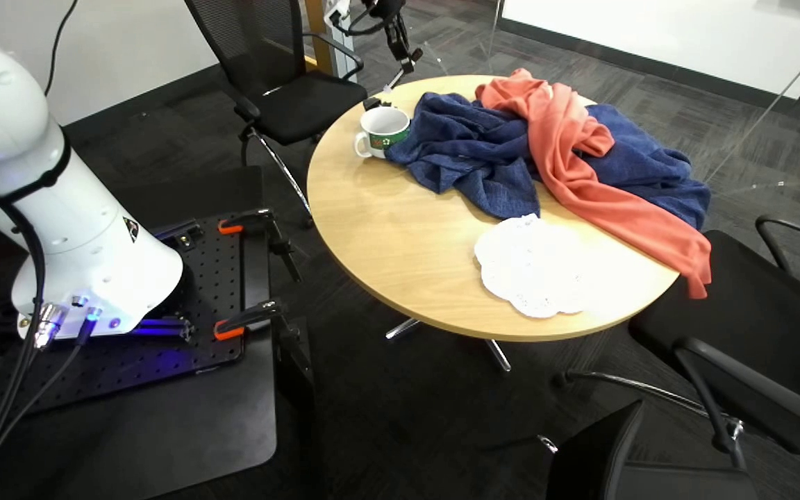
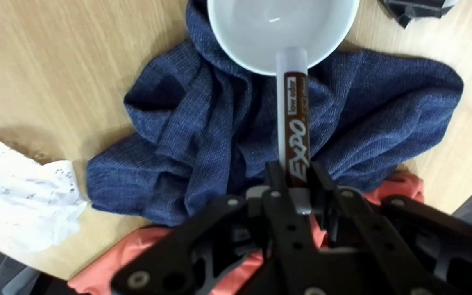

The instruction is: Remove the marker from the mug cup and place it on the table

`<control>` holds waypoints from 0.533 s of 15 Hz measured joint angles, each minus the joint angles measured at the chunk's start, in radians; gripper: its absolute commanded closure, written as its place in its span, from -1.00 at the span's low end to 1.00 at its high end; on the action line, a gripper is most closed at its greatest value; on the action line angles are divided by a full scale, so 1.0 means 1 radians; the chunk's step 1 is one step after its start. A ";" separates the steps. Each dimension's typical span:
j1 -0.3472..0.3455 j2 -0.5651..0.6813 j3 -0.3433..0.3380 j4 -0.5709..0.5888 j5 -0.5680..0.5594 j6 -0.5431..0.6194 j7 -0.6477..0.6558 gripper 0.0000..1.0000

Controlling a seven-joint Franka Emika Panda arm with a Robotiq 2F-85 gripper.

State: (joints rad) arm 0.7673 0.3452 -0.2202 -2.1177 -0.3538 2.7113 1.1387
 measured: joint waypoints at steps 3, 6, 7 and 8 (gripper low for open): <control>-0.049 -0.079 0.000 -0.037 -0.075 -0.045 0.036 0.90; -0.142 -0.120 0.037 -0.071 -0.102 -0.080 0.036 0.90; -0.180 -0.124 0.056 -0.083 -0.104 -0.089 0.036 0.90; -0.216 -0.124 0.075 -0.093 -0.104 -0.096 0.036 0.90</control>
State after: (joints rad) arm 0.5515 0.2207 -0.1450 -2.2103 -0.4579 2.6154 1.1746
